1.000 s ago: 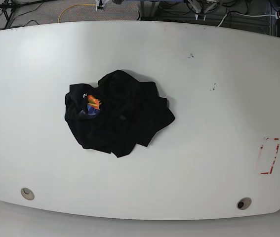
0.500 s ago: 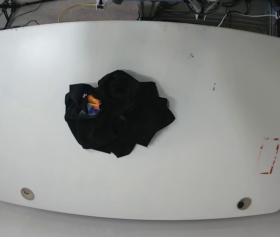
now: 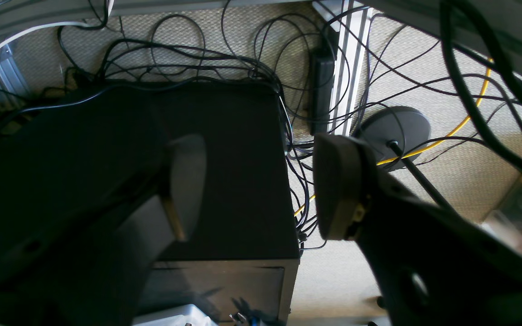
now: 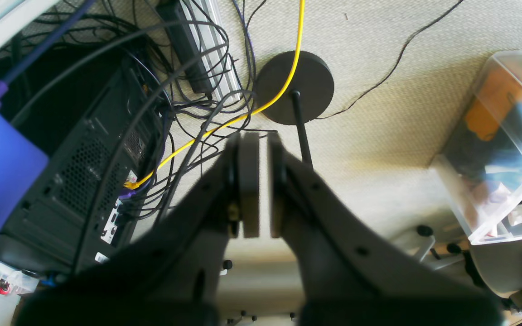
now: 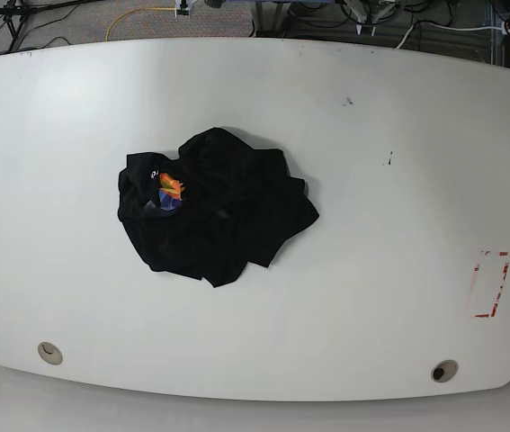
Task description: Fold the T-shirt properly
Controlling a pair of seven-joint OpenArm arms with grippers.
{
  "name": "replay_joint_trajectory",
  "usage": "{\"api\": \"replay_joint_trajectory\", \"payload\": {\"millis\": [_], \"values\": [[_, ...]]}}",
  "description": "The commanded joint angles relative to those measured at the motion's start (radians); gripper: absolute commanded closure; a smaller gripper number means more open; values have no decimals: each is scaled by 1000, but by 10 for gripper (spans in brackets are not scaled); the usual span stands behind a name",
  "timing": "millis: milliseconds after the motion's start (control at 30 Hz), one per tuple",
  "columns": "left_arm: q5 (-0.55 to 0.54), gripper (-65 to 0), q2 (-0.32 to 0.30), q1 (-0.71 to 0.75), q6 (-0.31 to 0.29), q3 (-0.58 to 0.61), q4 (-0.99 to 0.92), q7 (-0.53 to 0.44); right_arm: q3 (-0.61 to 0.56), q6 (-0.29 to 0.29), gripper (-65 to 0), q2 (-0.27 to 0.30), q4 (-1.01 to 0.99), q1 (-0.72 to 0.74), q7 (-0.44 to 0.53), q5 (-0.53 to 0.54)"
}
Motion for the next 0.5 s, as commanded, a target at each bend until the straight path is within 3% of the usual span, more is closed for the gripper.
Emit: {"api": "replay_joint_trajectory", "payload": {"millis": [0,467], "values": [[6,-351,-4,11,-4,1,3,1,1,-9,-24,3,-3,-9,-6,-4],[9,-353,-4,13,-3,-1,5,-6,-2,-8,-22,2,-11,-10,6,-4]]}}
